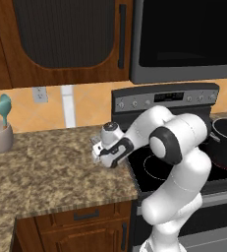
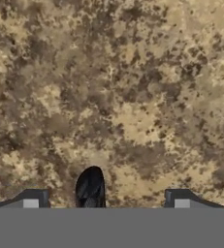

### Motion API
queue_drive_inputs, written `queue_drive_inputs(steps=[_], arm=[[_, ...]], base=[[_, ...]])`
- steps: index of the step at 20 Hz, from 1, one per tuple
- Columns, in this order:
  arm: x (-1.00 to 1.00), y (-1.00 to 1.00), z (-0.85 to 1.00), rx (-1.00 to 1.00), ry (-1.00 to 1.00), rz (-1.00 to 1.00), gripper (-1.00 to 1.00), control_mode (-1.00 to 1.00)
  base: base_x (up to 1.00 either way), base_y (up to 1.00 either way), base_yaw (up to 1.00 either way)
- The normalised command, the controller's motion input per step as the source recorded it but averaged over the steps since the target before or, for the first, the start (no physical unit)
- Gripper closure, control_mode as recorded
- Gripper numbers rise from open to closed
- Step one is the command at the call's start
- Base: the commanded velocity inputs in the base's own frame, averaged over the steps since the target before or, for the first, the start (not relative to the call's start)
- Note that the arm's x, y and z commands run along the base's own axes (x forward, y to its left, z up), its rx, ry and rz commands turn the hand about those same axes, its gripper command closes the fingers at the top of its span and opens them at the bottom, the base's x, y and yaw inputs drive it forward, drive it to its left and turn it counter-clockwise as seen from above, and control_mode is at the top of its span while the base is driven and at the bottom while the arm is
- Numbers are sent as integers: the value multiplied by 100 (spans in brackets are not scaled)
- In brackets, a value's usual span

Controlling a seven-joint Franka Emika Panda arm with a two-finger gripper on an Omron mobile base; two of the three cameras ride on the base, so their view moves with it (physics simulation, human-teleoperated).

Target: Put the squash and onion in the pot. Retrieve the spatula and lightly stir the vegetables in the pot.

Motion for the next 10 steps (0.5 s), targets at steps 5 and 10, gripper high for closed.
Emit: queue_drive_inputs(steps=[5, 10], arm=[[2, 0, -35, 0, 11, 2, 100, -100], [-32, -3, -16, 1, 8, 0, 100, -100]], base=[[0, 0, 0], [0, 0, 0]])
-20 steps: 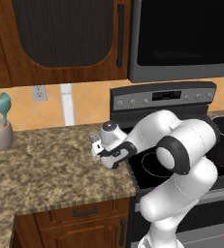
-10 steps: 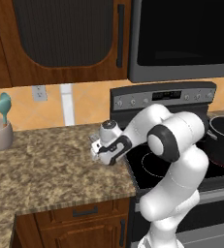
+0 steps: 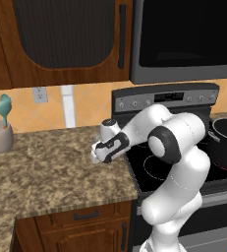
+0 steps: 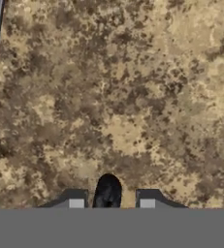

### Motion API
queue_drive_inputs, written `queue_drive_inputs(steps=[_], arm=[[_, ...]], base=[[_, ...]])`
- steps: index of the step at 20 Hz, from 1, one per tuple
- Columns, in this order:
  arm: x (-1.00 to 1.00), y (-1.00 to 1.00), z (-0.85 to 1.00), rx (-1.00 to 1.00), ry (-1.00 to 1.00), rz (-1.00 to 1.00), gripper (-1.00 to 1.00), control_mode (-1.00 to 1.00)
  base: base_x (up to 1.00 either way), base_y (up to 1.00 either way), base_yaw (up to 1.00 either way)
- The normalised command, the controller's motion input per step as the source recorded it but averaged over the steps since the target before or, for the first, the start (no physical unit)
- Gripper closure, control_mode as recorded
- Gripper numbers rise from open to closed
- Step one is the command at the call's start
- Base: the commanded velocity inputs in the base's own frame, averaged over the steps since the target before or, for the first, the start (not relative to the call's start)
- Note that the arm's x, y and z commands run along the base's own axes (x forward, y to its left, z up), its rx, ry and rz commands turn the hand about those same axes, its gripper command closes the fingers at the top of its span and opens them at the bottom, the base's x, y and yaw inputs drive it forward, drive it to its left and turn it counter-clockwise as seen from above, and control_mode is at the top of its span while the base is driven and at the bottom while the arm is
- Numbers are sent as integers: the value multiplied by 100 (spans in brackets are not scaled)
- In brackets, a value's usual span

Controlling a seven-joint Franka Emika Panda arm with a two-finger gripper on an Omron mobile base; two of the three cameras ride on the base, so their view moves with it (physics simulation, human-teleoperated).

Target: Put the squash and onion in the pot. Retrieve the spatula and lightly stir the vegetables in the pot.

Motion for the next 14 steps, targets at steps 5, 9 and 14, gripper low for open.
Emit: queue_drive_inputs(steps=[5, 9, 14], arm=[[-46, 0, 28, 8, 2, 0, 100, -100], [-47, 0, 98, 14, 0, 0, 100, -100], [-81, 0, 100, 16, 0, 0, 100, -100]], base=[[0, 0, 0], [0, 0, 0], [0, 0, 0]])
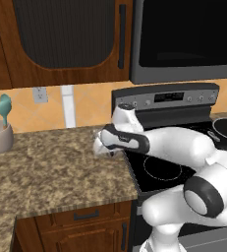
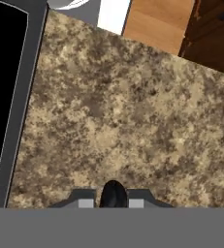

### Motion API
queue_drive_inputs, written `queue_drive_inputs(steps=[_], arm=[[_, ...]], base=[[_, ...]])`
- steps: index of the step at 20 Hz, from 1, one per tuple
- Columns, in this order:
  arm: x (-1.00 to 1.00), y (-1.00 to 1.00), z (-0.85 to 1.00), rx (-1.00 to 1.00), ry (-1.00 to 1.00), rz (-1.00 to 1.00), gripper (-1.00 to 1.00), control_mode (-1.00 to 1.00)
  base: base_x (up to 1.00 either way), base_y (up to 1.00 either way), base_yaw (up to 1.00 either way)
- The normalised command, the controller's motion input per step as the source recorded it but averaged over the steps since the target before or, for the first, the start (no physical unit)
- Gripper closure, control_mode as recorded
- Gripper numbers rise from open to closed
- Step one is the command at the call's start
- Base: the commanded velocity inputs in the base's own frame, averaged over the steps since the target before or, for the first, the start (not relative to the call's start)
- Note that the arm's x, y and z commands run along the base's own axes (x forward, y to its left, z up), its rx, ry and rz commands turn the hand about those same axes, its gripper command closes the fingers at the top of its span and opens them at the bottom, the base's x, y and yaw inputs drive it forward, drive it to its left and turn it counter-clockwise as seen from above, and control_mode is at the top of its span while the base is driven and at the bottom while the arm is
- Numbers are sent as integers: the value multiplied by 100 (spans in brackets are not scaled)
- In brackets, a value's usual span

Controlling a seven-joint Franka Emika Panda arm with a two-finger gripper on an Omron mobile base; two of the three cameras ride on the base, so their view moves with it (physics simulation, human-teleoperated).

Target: Put the squash and onion in the pot. Retrieve the spatula and lightly stir the vegetables in the pot.

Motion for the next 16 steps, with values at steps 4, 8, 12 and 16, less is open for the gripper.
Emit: queue_drive_inputs(steps=[4, 8, 12, 16], arm=[[-94, 0, 100, 24, 4, -10, 100, -100], [-83, 0, 100, 33, 17, -26, 100, -100], [-92, 0, 100, 33, 19, -36, 100, -100], [-88, -2, 100, 39, 22, -43, 100, -100]], base=[[0, 0, 0], [0, 0, 0], [0, 0, 0], [0, 0, 0]])
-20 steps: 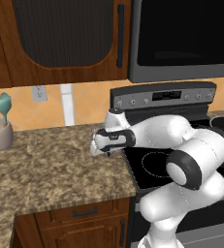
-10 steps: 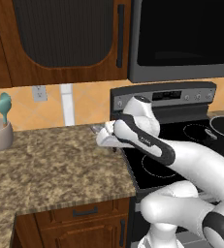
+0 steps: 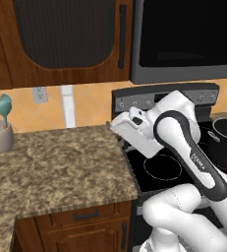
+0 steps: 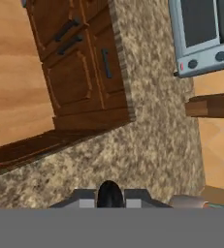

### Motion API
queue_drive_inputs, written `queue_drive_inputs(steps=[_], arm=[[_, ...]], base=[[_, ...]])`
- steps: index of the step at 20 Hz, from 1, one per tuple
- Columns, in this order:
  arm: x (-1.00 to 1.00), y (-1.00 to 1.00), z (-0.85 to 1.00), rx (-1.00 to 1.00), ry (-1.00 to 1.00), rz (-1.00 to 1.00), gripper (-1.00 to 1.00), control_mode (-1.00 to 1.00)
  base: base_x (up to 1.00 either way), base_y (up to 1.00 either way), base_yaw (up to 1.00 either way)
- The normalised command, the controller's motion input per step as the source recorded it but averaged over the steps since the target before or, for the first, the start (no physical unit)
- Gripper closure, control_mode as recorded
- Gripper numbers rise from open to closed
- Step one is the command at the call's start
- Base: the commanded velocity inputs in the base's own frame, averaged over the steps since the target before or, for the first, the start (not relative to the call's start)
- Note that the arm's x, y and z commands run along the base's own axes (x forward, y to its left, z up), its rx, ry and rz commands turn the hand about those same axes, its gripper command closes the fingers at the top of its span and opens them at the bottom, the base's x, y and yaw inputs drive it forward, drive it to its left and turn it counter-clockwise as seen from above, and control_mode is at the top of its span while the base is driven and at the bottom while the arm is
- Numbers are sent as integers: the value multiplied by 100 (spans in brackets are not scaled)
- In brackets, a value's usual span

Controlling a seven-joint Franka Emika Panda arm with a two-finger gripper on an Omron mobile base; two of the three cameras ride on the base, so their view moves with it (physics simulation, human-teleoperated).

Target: Put the squash and onion in the pot. Retrieve the spatula and lightly stir the vegetables in the pot.

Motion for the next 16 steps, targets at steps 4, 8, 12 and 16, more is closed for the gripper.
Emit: queue_drive_inputs(steps=[4, 8, 12, 16], arm=[[-80, -8, 97, 47, 22, -56, 100, -100], [-64, -2, 61, 43, 25, -64, 100, -100], [-44, -24, 37, 40, 15, -69, 100, -100], [-32, -39, 39, 43, 14, -69, 100, -100]], base=[[0, 0, 0], [0, 0, 0], [0, 0, 0], [0, 0, 0]])
